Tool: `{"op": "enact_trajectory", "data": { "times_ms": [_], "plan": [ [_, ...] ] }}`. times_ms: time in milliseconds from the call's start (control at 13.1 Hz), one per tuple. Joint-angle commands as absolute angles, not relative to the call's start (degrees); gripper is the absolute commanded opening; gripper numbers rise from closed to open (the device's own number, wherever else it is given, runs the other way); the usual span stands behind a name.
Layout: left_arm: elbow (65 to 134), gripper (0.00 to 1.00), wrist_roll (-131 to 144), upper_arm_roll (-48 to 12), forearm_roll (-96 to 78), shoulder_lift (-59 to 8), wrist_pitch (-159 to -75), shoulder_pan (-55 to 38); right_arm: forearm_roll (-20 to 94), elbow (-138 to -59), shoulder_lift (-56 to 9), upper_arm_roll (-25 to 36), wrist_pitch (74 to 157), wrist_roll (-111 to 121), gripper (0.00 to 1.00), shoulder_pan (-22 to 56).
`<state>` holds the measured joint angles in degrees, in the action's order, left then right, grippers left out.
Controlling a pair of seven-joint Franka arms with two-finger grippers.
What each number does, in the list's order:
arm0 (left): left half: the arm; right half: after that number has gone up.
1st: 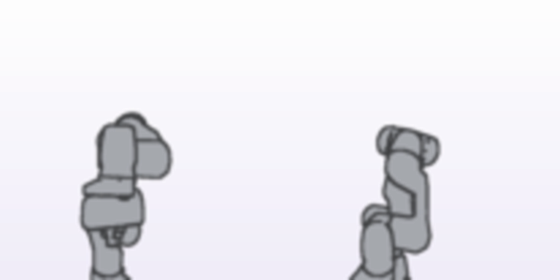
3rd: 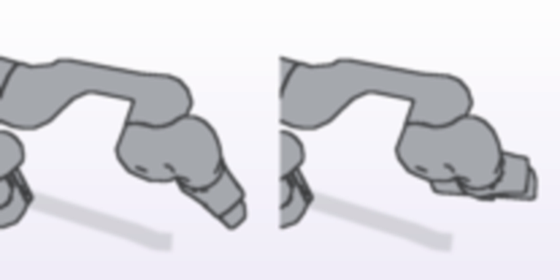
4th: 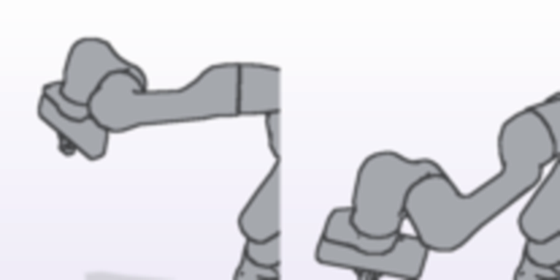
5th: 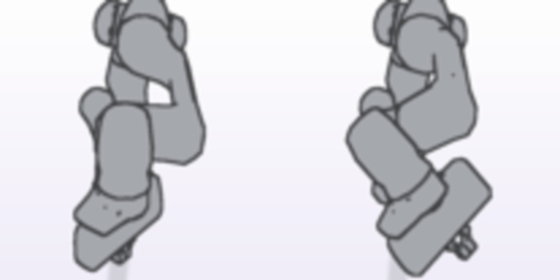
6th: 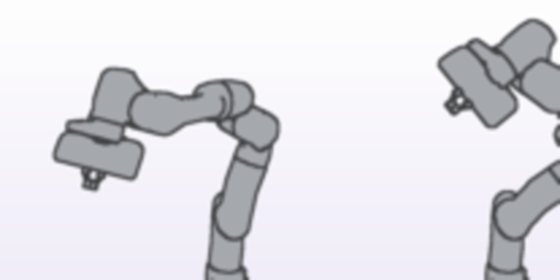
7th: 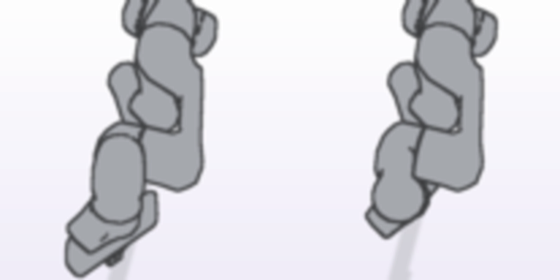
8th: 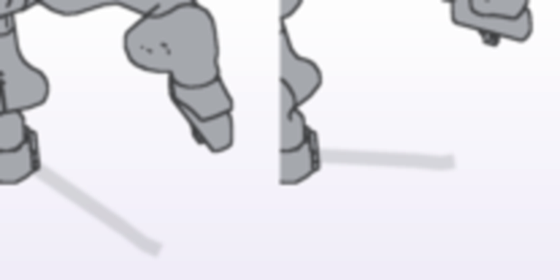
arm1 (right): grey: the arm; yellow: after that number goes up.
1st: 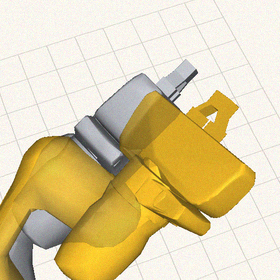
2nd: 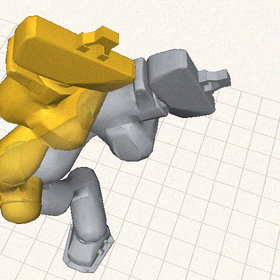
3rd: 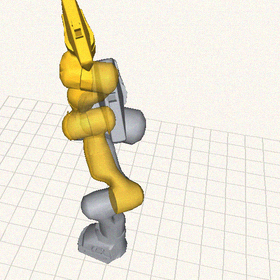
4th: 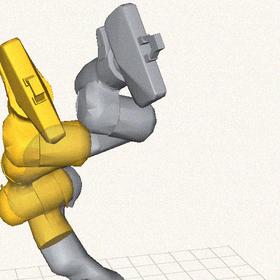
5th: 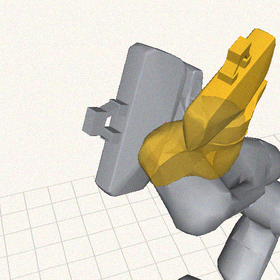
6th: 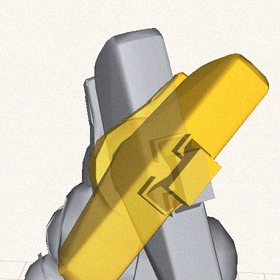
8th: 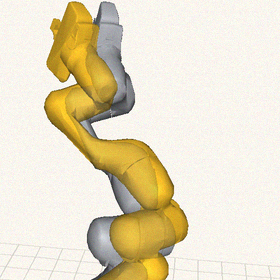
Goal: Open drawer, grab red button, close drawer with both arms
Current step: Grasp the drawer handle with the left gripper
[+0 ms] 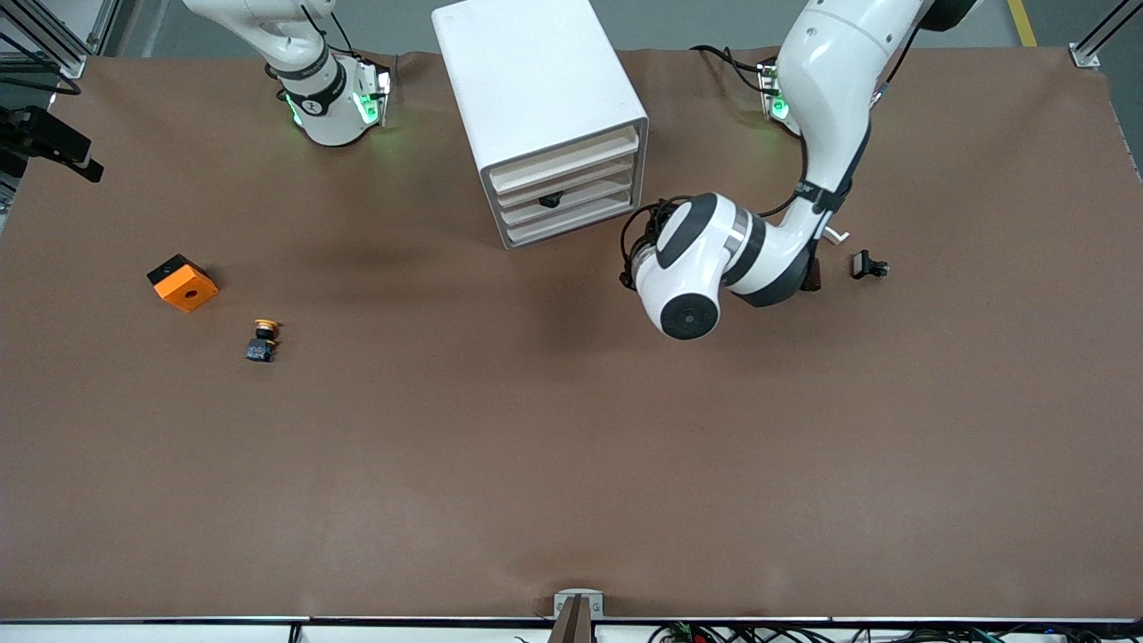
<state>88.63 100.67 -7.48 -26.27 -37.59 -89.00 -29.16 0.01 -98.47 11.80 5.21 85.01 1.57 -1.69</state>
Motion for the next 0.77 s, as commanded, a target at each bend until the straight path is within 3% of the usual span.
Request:
{"op": "enact_trajectory", "data": {
  "times_ms": [0, 689],
  "plan": [
    [87.6, 1.00, 110.2, -7.2, -31.9, -41.2, -88.1, -29.6, 0.3, -97.0, 10.8, 5.2, 84.6, 1.1, 1.00, -1.9],
    [87.7, 1.00, 123.4, -7.2, -44.5, -44.7, -85.9, -30.7, 0.3, -97.1, 10.7, 5.2, 84.3, 1.1, 1.00, -1.8]
  ]
}}
